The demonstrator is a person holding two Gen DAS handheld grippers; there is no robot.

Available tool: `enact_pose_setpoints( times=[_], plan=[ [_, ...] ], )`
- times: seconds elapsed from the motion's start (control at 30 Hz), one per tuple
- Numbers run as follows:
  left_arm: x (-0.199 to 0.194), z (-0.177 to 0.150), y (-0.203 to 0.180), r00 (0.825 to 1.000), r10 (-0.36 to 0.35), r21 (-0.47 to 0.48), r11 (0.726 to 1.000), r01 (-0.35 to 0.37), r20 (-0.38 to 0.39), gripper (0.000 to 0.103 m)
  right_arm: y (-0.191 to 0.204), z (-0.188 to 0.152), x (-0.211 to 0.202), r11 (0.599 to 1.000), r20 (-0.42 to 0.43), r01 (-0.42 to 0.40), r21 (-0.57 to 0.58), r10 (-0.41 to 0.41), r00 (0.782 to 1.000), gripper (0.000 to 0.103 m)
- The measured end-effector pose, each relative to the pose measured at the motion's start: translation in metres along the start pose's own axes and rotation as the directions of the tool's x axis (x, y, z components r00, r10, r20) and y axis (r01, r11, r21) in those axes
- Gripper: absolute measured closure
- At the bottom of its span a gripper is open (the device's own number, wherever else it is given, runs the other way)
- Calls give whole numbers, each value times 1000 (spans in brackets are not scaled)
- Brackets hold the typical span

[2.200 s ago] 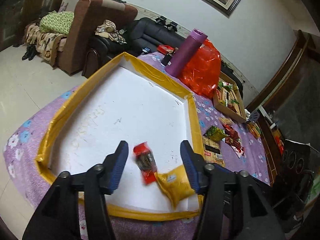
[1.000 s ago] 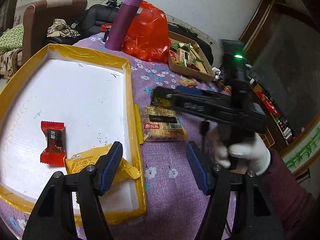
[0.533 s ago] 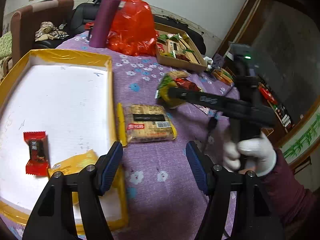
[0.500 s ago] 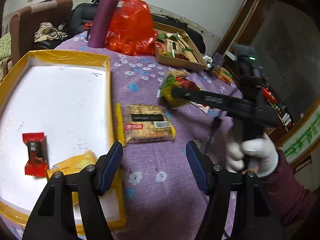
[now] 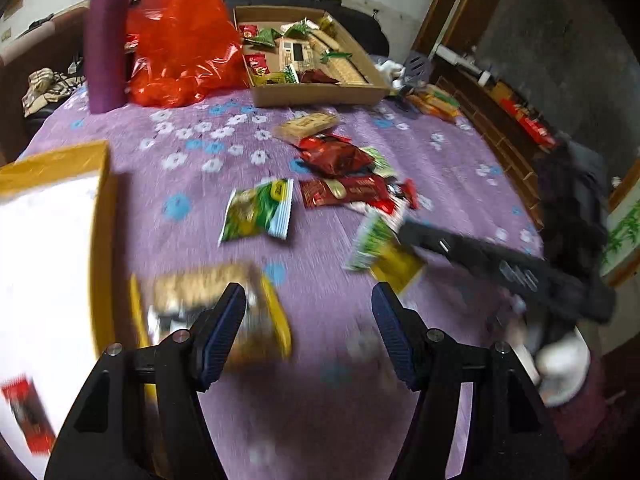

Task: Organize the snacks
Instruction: 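Grasp the green-yellow wafer pack with the left tool while the right tool grasps another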

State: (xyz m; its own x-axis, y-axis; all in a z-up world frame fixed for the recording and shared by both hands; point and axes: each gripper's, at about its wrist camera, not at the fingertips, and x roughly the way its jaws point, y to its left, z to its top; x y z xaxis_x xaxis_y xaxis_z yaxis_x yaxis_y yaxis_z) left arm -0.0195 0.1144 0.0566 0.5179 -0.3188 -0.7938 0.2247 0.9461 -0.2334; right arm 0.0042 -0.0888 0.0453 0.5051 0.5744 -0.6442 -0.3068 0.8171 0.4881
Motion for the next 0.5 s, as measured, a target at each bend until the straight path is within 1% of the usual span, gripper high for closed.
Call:
enact_pose_setpoints(
  times=[0.03, 0.07, 0.13, 0.17, 0.2, 0.23, 0.27, 0.3, 0.33, 0.43, 0.47, 0.5],
  plan=[
    [7, 7, 1, 1000, 16, 1, 1000, -16, -4, 38, -1, 0, 1, 1000, -3, -14, 6, 14, 1000, 92],
    [15, 15, 2, 1000, 26, 1, 1000, -26, -9, 38, -3, 0, 2, 999, -3, -29, 14, 29, 1000, 92],
    [34, 30, 7, 998, 53, -4, 999, -53, -30, 38, -7, -1, 7, 998, -18, -53, 21, 54, 998, 86],
    [41, 34, 8, 997, 66, -3, 998, -66, -38, 38, -7, -1, 8, 998, -13, -66, 15, 66, 998, 84],
    [50, 38, 9, 995, 82, 6, 997, -82, -47, 38, -6, 0, 7, 998, -8, -62, 5, 62, 998, 71],
    [55, 40, 8, 994, 101, 19, 995, -100, -45, 38, -5, 1, 8, 999, -6, -36, -9, 36, 999, 49],
    [59, 42, 7, 991, 127, 39, 991, -125, -35, 38, -4, 1, 9, 1000, -1, -2, -24, 2, 1000, 41],
    [62, 43, 6, 990, 141, 52, 989, -139, -30, 38, -5, 0, 10, 999, 3, 28, -30, -28, 1000, 38],
    [65, 43, 5, 988, 148, 61, 987, -146, -32, 38, -4, -1, 12, 998, -1, 40, -38, -40, 999, 38],
    [69, 42, 7, 984, 176, 66, 983, -173, -36, 39, -2, -2, 21, 997, -21, 51, -58, -53, 998, 38],
    [69, 43, 10, 982, 184, 57, 982, -181, -36, 44, -1, -2, 24, 996, -26, 58, -69, -60, 998, 38],
    [69, 43, 15, 981, 192, 40, 981, -190, -36, 52, 1, -3, 26, 995, -29, 64, -78, -66, 997, 38]
  ],
)
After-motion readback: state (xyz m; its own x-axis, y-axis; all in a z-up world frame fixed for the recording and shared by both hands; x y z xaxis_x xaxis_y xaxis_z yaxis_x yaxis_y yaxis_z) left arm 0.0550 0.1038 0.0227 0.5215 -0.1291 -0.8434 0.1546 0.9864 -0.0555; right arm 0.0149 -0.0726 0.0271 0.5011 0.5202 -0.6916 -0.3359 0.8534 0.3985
